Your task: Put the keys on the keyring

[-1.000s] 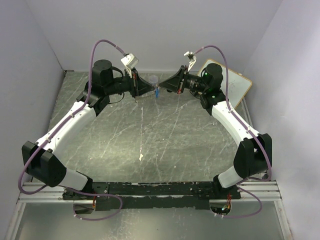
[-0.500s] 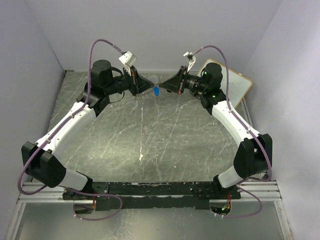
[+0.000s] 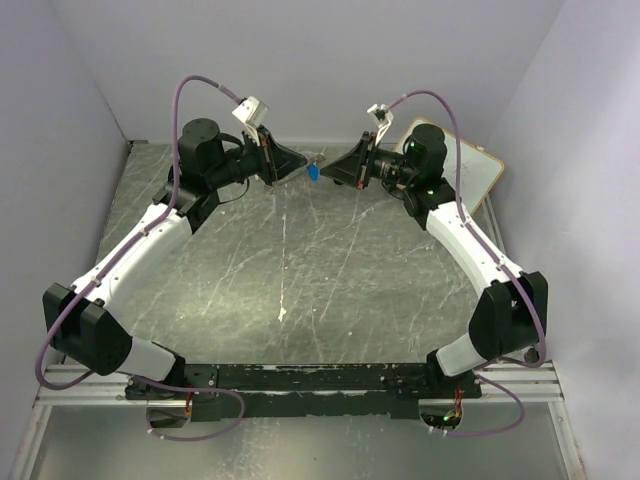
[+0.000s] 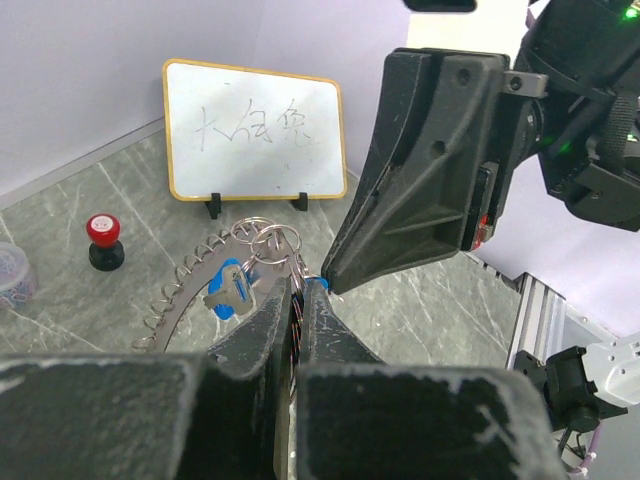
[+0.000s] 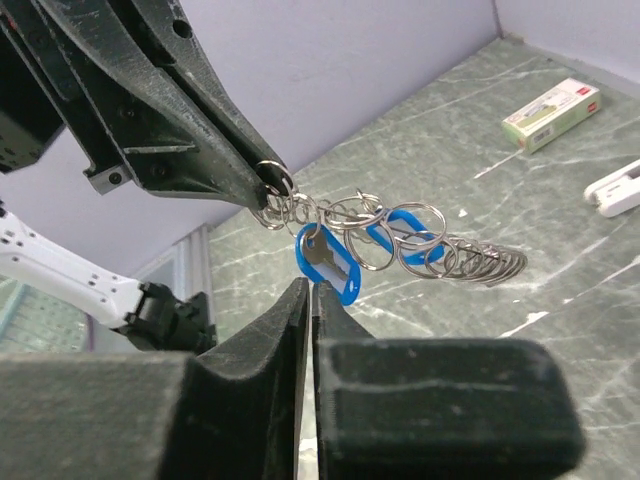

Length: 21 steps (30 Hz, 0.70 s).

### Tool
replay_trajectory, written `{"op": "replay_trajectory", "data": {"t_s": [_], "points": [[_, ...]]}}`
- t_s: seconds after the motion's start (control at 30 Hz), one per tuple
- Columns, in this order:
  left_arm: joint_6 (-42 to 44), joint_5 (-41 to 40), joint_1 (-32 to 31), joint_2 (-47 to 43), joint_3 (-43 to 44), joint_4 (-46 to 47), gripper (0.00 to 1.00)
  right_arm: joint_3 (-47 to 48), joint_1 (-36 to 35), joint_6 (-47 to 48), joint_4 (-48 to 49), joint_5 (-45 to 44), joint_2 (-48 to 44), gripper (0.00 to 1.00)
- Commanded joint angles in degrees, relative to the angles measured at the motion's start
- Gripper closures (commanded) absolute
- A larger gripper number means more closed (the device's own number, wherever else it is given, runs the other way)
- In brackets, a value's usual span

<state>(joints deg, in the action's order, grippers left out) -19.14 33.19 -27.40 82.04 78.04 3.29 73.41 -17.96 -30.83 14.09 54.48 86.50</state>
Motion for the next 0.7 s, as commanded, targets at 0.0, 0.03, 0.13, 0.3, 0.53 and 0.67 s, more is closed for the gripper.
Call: {"op": "replay_trajectory", "data": {"t_s": [0.0,0.03,0.13,0.3,0.53,0.67], "points": [[-2.33,-1.34,-0.24,-0.96,0.01,4.28,0.93,0.56,0.47,4.34,-1.76,-1.88,-3.21,0.87],[-2.69,-1.51,-0.25,-0.92,0.01,4.3,0.93,0.19,0.52,5.03,-1.71,-2.08,-3.64,0.81],[-3.37,-2.03,-0.23,-0.84,-0.08,4.66,0.93,-1.18,0.38,6.31,-0.84,-2.72,-5.34,0.74],[-4.21,-2.41,-0.29,-0.59,-0.18,5.52,0.93,-1.34,0.18,7.56,-1.68,-2.27,-5.36,0.64],[-5.02,-2.61,-0.27,-0.23,0.08,5.98,0.93,-1.68,-2.29,11.96,-3.36,-5.88,-4.9,0.59],[-5.37,-2.59,-0.29,-0.06,0.09,6.2,0.93,-1.31,-5.9,18.0,-5.47,-12.16,-5.09,0.58]]}}
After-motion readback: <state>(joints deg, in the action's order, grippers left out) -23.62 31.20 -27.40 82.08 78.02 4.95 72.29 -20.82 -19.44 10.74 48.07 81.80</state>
